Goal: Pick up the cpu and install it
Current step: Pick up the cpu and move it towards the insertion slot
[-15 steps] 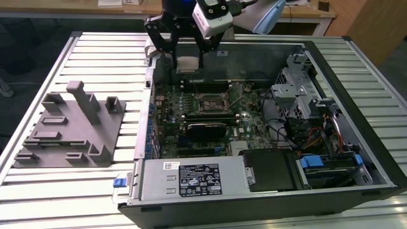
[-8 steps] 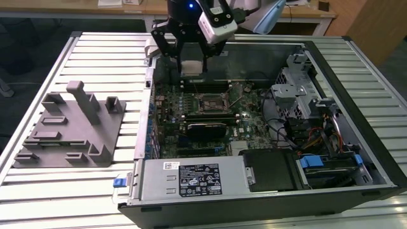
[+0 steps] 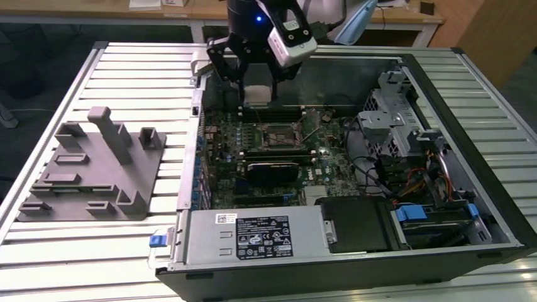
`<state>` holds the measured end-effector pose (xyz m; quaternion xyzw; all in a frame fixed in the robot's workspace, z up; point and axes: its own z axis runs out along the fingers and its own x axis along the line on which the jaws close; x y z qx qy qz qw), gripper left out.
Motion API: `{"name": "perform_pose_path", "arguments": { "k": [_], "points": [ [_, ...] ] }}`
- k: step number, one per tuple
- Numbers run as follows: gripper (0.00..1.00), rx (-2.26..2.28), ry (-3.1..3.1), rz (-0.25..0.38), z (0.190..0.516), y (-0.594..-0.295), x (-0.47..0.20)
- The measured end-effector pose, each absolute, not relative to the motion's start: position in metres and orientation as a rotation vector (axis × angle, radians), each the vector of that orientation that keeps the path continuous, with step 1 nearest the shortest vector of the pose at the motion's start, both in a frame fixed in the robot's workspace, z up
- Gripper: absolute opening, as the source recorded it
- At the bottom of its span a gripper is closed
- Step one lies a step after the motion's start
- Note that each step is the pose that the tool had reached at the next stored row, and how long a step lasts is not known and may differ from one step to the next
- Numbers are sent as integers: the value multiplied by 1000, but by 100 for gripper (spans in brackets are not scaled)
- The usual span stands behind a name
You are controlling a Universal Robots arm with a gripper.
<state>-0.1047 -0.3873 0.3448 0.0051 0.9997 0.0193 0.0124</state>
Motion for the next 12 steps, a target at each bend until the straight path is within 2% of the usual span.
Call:
{"name": "perform_pose_path", "arguments": {
  "k": [12],
  "points": [
    [55,15,3116,60,323,-379,-98]
  ]
}}
